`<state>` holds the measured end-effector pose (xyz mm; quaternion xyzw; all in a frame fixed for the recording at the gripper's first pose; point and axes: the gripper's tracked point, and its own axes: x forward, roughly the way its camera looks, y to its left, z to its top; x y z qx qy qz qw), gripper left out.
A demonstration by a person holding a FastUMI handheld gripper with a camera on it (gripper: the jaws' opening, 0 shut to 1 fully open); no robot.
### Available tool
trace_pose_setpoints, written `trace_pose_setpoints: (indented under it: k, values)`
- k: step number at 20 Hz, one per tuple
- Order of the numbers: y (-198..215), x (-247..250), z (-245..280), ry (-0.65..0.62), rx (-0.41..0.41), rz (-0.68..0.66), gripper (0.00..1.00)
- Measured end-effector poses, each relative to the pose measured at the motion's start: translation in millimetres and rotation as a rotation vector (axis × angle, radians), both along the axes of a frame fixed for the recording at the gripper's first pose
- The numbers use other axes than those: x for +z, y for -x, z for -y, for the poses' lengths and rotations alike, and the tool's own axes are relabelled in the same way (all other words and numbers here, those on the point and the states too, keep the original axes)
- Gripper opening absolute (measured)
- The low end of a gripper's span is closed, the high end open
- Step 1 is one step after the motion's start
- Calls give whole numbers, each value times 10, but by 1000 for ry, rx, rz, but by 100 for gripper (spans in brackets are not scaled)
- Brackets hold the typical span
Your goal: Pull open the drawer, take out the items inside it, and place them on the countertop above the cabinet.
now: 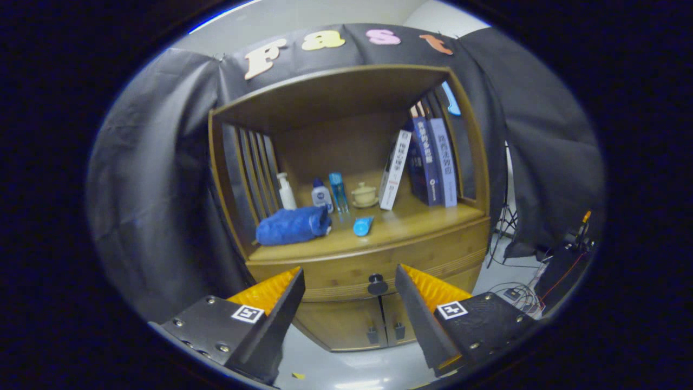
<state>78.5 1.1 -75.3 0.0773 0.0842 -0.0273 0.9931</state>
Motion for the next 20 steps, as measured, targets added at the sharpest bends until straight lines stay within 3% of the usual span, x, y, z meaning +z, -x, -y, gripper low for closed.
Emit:
trace_pose_setpoints:
  k: [10, 20]
  values:
    - [762, 1062, 205, 111, -20, 206, 100]
    - [1290, 990, 37, 212, 23, 255, 100]
